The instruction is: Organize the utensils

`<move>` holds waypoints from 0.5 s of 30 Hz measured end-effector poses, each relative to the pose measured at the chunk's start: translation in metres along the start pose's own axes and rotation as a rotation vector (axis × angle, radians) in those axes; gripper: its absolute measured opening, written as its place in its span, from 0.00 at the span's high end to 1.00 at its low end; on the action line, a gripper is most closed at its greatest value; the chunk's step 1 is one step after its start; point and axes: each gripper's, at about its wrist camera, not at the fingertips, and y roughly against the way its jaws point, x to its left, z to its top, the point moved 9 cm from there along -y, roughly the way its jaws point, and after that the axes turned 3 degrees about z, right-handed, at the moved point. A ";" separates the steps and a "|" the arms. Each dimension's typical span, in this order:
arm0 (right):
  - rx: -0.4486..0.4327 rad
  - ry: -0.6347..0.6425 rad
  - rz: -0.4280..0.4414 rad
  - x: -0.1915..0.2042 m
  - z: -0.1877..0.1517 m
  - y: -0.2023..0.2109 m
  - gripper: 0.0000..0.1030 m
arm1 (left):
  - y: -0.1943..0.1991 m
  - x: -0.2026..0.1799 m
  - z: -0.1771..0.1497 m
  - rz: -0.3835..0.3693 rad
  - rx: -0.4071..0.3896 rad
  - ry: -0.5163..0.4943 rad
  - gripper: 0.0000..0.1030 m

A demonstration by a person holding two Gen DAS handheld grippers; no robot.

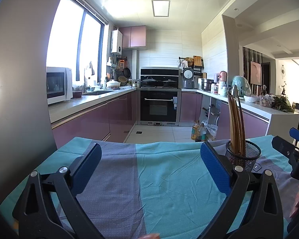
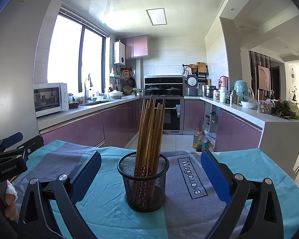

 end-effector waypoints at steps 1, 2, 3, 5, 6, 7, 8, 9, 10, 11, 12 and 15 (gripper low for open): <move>-0.001 0.000 0.000 0.000 0.000 0.000 0.06 | 0.000 0.000 0.000 0.001 0.001 -0.001 0.05; -0.001 0.000 0.000 0.000 0.000 0.000 0.06 | 0.000 0.001 0.000 0.001 0.001 -0.002 0.05; -0.001 0.001 -0.001 0.000 0.000 0.000 0.06 | 0.000 0.001 0.000 0.001 0.001 -0.002 0.05; -0.004 0.005 -0.003 -0.001 0.001 0.000 0.06 | 0.000 0.001 0.000 0.001 0.002 -0.001 0.05; -0.004 0.005 -0.004 -0.001 0.001 0.000 0.06 | 0.000 0.001 0.000 0.001 0.002 -0.001 0.05; -0.004 0.005 -0.004 -0.002 0.002 0.001 0.06 | 0.000 0.001 0.000 0.001 0.004 -0.002 0.05; -0.005 0.004 -0.005 -0.001 0.001 0.001 0.06 | 0.000 0.001 -0.001 0.002 0.005 -0.002 0.05; -0.006 0.002 -0.005 -0.002 0.002 0.001 0.06 | 0.000 0.001 -0.001 0.002 0.007 -0.001 0.05; -0.006 0.001 -0.005 -0.003 0.002 0.001 0.06 | -0.001 0.002 -0.002 0.002 0.009 -0.001 0.05; -0.006 0.001 -0.006 -0.003 0.002 0.001 0.06 | -0.001 0.001 -0.002 0.002 0.010 0.000 0.05; -0.006 0.001 -0.007 -0.004 0.003 0.001 0.06 | -0.001 0.001 -0.002 0.002 0.011 0.000 0.05; -0.007 0.000 -0.009 -0.005 0.004 0.000 0.06 | -0.001 0.002 -0.002 0.003 0.009 -0.001 0.05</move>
